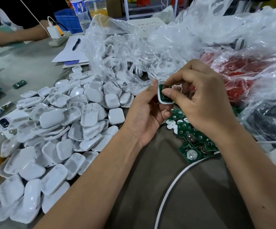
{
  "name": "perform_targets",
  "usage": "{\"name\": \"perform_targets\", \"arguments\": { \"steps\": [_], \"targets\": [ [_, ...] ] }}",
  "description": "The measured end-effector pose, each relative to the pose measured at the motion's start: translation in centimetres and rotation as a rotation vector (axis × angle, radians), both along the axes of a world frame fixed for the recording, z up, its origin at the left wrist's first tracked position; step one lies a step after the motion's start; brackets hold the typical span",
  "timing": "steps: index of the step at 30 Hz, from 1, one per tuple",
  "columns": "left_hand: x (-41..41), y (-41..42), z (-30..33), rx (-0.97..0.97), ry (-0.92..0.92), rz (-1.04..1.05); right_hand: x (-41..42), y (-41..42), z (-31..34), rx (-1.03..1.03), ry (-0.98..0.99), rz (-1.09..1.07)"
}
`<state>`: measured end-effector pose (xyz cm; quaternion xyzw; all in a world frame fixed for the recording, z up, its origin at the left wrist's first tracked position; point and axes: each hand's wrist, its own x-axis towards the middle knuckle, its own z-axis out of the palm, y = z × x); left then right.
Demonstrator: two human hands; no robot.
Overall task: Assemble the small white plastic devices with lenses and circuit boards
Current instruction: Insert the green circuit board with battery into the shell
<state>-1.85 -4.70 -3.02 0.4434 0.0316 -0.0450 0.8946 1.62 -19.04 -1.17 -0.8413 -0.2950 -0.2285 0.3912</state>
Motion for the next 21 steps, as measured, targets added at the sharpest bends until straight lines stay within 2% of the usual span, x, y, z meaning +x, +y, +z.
{"name": "perform_targets", "arguments": {
  "steps": [21],
  "targets": [
    [0.19, 0.14, -0.29, -0.036, -0.013, -0.022, -0.38, -0.21, 0.28, 0.054, 0.021, 0.039]
  ]
}}
